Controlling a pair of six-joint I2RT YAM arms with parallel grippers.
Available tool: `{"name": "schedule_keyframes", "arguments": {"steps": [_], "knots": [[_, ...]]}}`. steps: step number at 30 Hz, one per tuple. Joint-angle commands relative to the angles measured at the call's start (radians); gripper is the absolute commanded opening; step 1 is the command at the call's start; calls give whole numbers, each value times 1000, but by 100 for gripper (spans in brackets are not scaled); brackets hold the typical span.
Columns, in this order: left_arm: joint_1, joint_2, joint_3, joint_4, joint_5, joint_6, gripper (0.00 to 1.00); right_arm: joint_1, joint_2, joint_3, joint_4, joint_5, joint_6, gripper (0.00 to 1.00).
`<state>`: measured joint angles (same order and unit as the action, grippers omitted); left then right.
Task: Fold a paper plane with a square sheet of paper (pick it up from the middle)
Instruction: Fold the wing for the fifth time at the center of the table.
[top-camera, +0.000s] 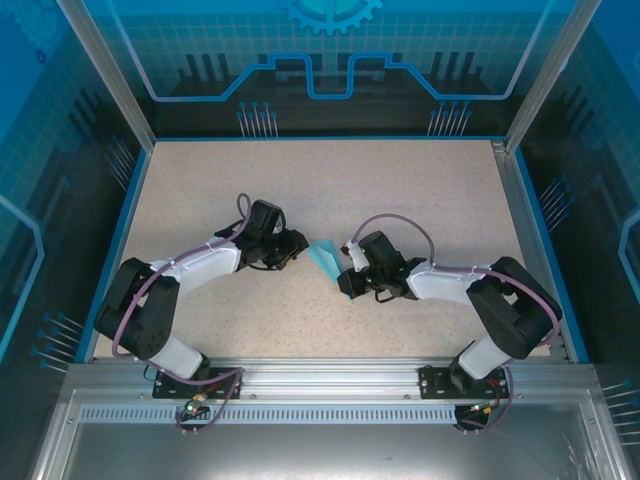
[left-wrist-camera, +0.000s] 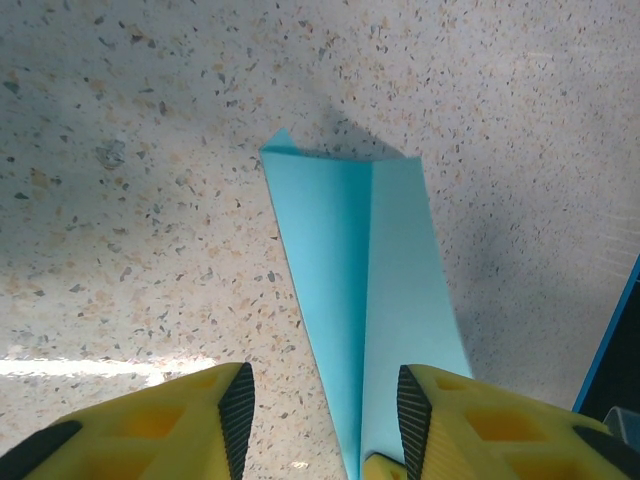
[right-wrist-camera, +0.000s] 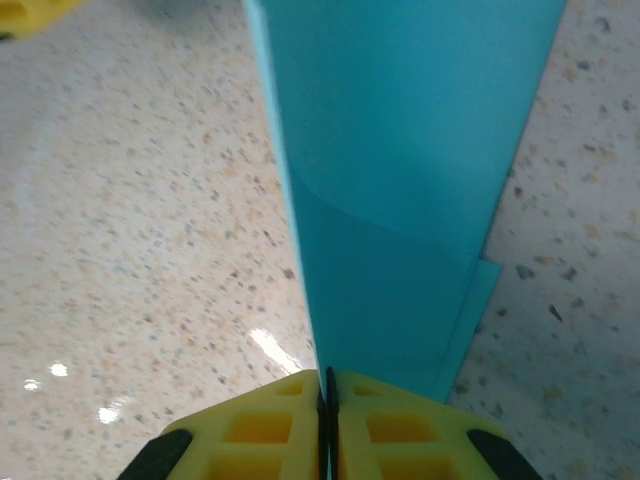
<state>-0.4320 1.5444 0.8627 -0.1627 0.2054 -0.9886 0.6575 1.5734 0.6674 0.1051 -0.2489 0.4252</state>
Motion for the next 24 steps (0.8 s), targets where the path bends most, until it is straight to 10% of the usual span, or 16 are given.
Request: {"name": "schedule_keyframes", "arguments": {"steps": [1, 24], "knots": [[7, -22, -18, -5, 3, 20, 46, -30, 33, -8, 76, -167, 34, 11], [4, -15, -54, 24, 21, 17, 45, -125, 180, -39, 246, -333, 175, 8]]}}
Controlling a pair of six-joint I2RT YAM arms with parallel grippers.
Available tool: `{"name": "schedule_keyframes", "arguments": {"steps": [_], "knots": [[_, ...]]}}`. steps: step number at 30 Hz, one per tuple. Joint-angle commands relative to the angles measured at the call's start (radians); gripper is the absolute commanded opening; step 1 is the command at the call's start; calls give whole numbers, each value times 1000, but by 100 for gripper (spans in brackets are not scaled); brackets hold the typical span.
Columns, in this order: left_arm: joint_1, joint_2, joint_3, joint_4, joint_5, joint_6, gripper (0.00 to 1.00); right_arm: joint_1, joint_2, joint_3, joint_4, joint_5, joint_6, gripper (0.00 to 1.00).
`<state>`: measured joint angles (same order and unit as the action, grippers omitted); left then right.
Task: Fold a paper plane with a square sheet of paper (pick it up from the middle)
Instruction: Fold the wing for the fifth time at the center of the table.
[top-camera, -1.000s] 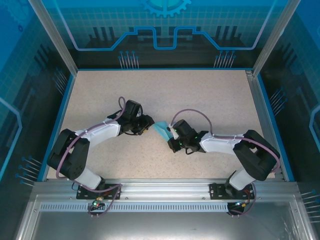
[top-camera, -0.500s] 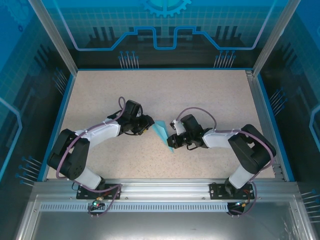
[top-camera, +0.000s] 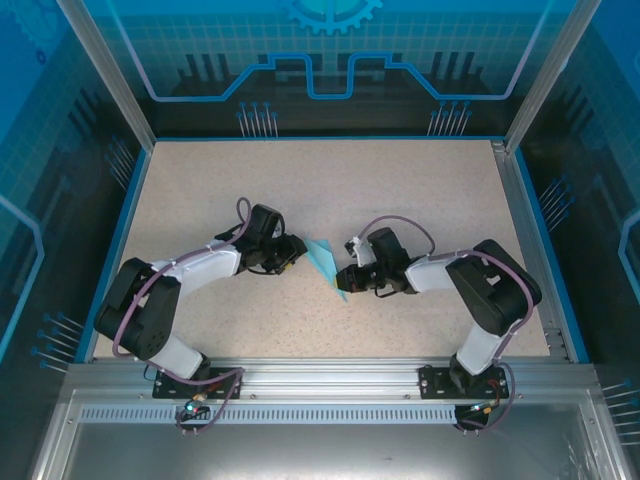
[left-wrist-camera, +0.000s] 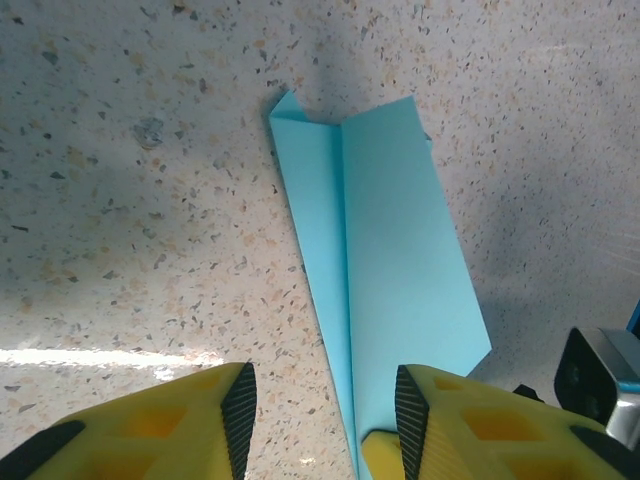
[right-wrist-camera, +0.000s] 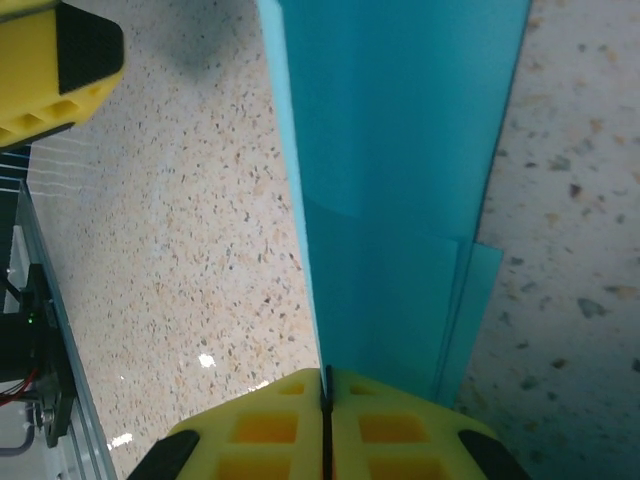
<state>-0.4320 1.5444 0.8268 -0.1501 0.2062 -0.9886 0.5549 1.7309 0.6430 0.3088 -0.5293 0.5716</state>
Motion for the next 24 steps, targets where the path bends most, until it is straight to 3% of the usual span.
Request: {"name": "schedule_keyframes", "arguments": {"steps": [1, 17, 24], "knots": [[3, -13, -20, 17, 22, 17, 45, -28, 28, -15, 42, -63, 31, 8], [3, -4, -30, 69, 51, 30, 44, -84, 76, 35, 67, -237, 100, 9], [-1, 14, -28, 102, 89, 49, 45, -81, 95, 94, -31, -250, 80, 9]]}}
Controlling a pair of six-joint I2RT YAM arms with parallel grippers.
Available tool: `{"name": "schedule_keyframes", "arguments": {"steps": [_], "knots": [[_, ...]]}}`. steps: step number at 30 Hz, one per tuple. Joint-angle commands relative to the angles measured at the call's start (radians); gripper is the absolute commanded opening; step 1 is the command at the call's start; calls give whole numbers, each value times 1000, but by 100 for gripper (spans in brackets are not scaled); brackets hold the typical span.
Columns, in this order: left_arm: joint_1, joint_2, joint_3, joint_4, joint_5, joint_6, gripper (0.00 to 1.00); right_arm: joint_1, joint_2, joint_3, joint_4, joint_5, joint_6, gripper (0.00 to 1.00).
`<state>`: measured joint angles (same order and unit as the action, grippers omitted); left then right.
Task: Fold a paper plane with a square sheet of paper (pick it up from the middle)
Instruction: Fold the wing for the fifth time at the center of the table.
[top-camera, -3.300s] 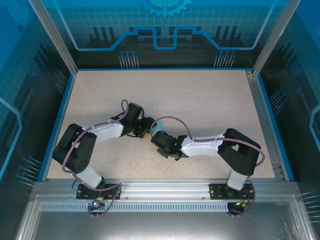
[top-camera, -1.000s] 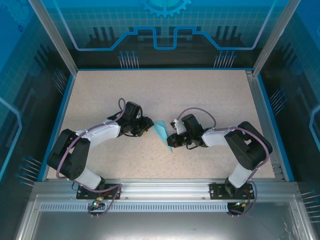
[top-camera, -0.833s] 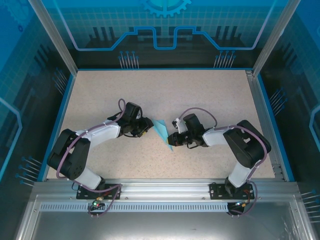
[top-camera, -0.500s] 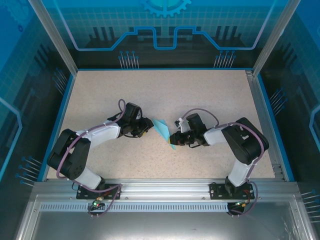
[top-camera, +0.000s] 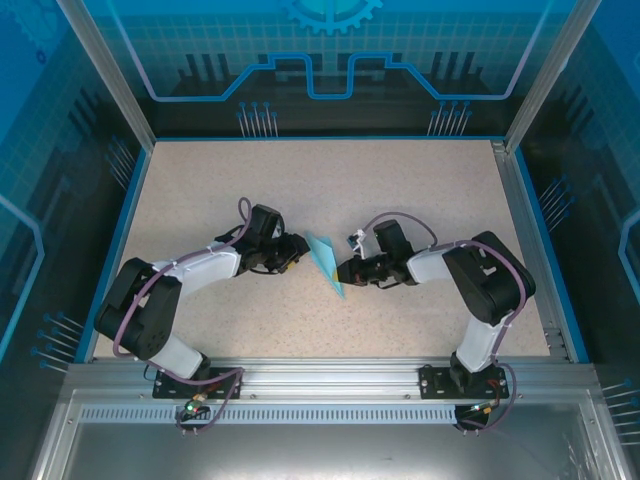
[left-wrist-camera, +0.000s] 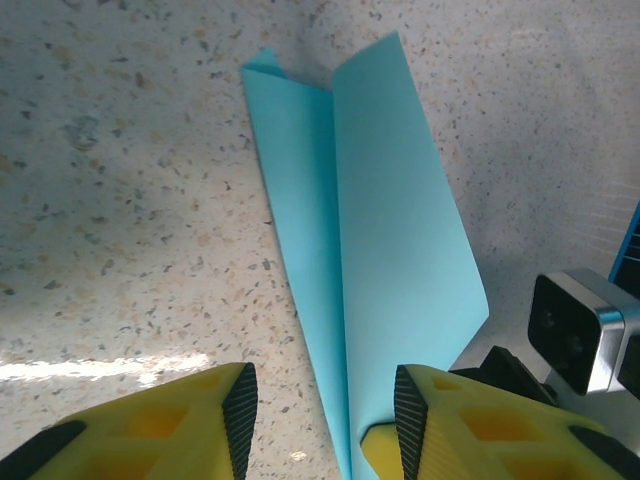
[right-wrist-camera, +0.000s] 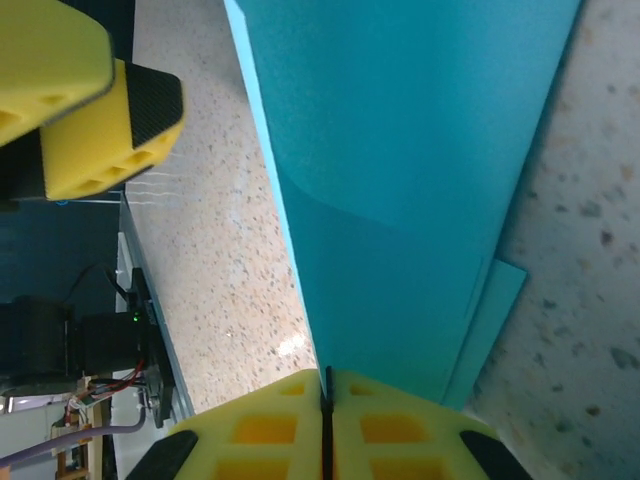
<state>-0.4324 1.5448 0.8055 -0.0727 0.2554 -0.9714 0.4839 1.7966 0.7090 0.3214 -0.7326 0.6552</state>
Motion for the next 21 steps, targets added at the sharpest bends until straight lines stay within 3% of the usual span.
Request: {"name": "schedule_keyframes", "arguments": {"steps": [1, 21], "knots": [[-4, 19, -6, 31, 44, 32, 45, -10, 37, 37, -60, -47, -5, 9], [-15, 44, -5, 75, 90, 53, 44, -8, 149, 102, -89, -133, 29, 9]]}}
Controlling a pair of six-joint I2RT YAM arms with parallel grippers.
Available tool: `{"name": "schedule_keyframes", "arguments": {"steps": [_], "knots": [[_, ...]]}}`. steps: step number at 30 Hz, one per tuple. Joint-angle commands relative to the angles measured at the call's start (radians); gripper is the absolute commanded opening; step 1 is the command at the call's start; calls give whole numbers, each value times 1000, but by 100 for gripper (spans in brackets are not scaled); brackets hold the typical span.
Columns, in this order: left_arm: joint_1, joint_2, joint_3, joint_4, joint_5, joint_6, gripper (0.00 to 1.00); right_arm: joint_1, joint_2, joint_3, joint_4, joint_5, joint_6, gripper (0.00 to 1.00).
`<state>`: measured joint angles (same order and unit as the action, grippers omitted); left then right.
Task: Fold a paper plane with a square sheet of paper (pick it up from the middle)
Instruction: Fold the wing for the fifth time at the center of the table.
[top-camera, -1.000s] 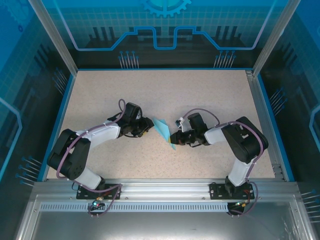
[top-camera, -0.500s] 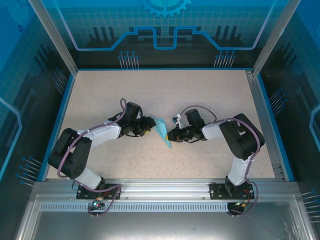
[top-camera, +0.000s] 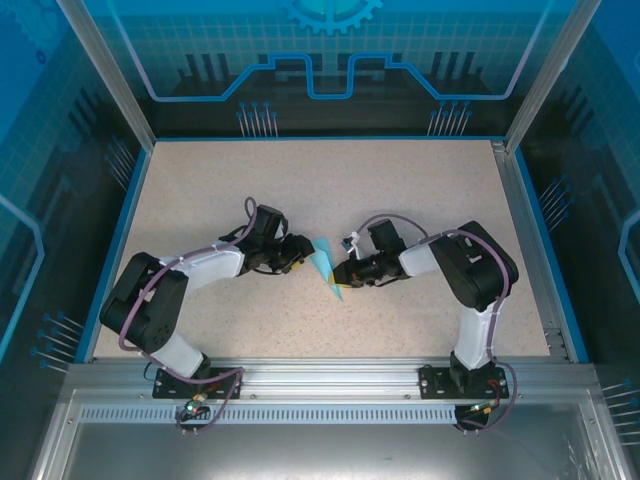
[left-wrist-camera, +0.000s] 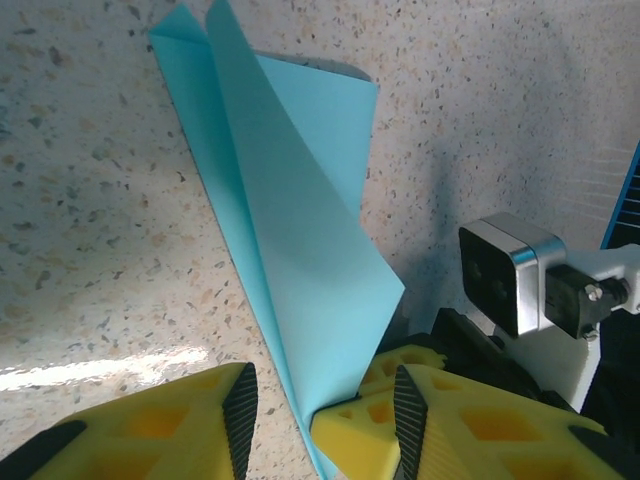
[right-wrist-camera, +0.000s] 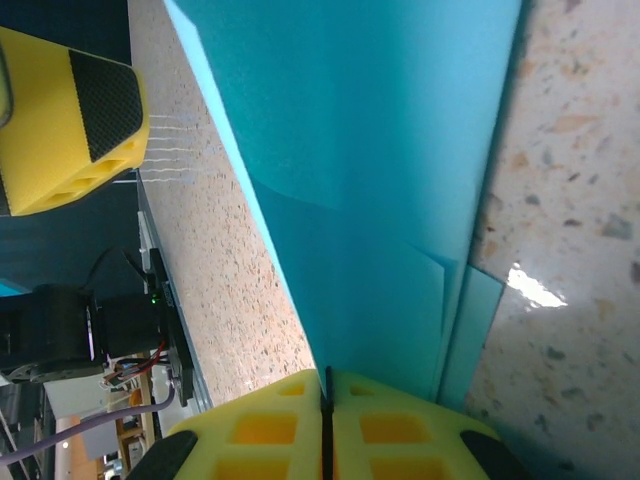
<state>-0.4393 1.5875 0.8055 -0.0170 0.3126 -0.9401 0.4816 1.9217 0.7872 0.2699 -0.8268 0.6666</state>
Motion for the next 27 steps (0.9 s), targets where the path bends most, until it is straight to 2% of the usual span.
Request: {"name": "schedule_keyframes", "arguments": {"steps": [1, 11, 16, 27], "knots": [[-8, 3, -8, 25, 36, 24, 44, -6, 27, 29, -44, -41, 23, 9], [-15, 20, -15, 60, 51, 23, 44, -9, 33, 2, -28, 14, 107, 8], [-15, 27, -13, 66, 56, 23, 44, -13, 39, -23, 50, 11, 166, 7], [-21, 34, -22, 138, 81, 29, 43, -23, 30, -17, 10, 7, 202, 7]]}}
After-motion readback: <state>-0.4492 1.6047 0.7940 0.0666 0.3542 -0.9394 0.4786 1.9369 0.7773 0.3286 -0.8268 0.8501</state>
